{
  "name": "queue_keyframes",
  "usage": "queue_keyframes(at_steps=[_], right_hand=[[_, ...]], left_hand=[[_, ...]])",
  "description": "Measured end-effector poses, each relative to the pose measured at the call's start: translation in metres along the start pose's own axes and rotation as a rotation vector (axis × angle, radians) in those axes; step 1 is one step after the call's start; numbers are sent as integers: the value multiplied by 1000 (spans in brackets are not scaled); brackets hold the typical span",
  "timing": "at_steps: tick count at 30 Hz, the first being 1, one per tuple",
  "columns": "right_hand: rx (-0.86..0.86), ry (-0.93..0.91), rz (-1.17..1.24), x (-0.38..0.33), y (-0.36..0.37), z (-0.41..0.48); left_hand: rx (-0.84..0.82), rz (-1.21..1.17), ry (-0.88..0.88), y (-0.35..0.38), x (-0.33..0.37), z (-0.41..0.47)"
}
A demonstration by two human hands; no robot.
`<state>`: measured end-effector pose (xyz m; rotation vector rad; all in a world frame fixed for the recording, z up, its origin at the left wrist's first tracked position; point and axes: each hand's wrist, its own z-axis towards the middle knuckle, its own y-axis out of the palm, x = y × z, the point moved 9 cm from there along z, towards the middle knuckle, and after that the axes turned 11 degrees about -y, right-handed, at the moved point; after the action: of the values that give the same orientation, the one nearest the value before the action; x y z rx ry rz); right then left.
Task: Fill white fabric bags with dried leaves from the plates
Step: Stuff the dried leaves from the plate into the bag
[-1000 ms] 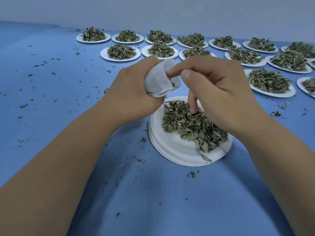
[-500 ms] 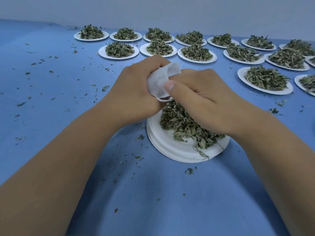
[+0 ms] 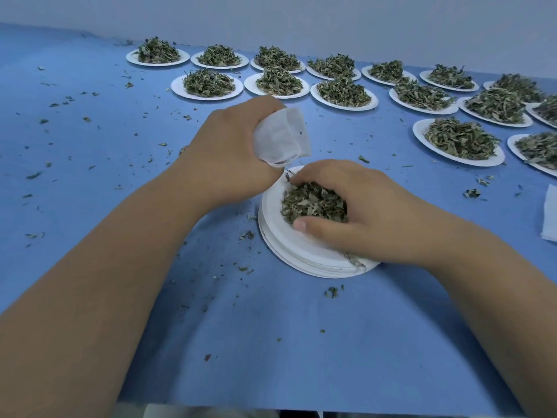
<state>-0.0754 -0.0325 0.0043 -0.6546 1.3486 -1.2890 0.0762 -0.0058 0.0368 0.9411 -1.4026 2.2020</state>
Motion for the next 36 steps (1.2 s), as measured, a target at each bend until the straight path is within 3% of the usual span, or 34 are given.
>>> queue_keyframes(at_steps=[13, 23, 32, 36], right_hand=[[407, 57, 144, 11, -61, 5], [484, -9, 215, -3, -60, 19], [642, -91, 206, -9, -67, 8], [592, -65, 273, -5, -62, 10]], left_hand=[[-10, 230, 3, -3, -9, 3], [-7, 236, 50, 4, -3, 1], [19, 219, -42, 3, -7, 4], [-28, 197, -32, 7, -5, 2]])
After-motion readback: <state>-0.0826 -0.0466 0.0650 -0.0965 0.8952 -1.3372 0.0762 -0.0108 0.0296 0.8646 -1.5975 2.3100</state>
